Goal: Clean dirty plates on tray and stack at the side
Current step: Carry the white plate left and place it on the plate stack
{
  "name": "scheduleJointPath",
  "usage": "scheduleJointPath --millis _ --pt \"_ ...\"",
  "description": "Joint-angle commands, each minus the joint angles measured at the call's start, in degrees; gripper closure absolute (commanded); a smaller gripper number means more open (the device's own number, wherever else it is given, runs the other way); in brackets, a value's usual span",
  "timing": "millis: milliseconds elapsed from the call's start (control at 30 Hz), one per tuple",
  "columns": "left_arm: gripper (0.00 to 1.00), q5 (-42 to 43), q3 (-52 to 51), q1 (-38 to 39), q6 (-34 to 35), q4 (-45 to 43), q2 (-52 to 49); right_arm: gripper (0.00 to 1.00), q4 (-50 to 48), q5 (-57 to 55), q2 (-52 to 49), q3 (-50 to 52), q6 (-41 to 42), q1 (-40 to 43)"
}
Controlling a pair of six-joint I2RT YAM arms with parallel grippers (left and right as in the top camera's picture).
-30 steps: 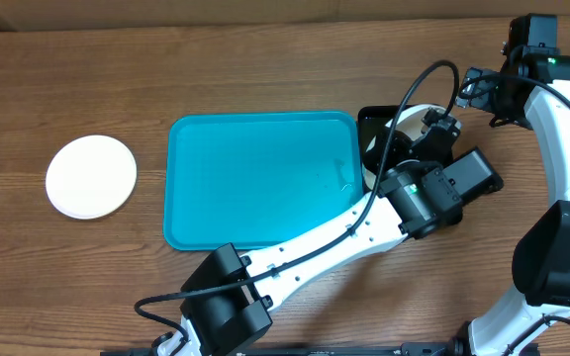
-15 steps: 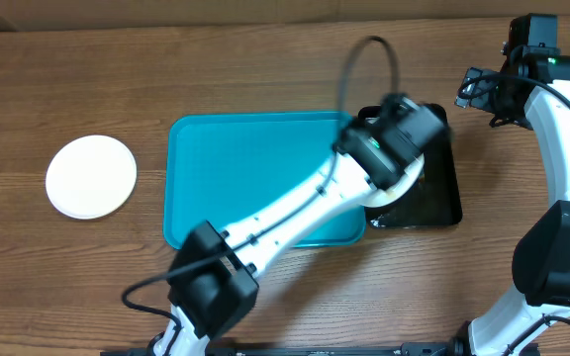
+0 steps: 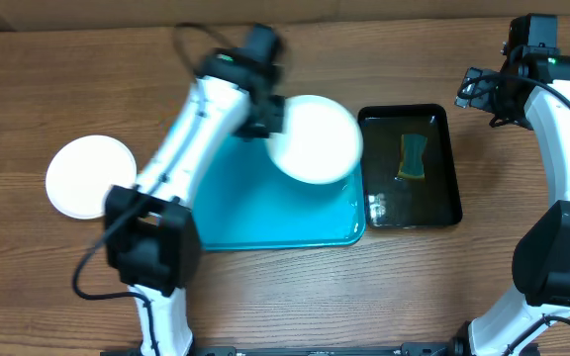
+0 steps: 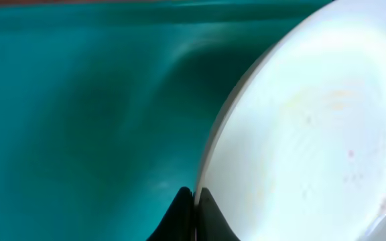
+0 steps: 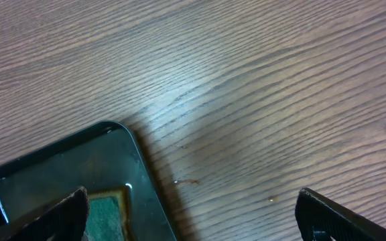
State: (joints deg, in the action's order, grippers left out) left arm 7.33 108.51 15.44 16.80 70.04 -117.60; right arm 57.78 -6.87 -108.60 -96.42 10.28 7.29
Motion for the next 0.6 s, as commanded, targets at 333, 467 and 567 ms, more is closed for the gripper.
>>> scheduleJointPath --millis 333,467,567 --pt "0.96 4.85 1.36 -34.21 2.12 13.49 -0.48 0.0 -0.26 -0.61 0.9 -0.72 -0.07 -0.31" --pt "0.96 3.13 1.14 -42.69 2.14 15.26 -0.46 0.0 -0.26 -0.61 0.9 -0.72 -0.07 -0.31" --pt "0.96 0.2 0.24 -48.0 2.16 15.45 -0.46 0.0 -0.26 -0.61 0.9 -0.72 -0.07 -0.31"
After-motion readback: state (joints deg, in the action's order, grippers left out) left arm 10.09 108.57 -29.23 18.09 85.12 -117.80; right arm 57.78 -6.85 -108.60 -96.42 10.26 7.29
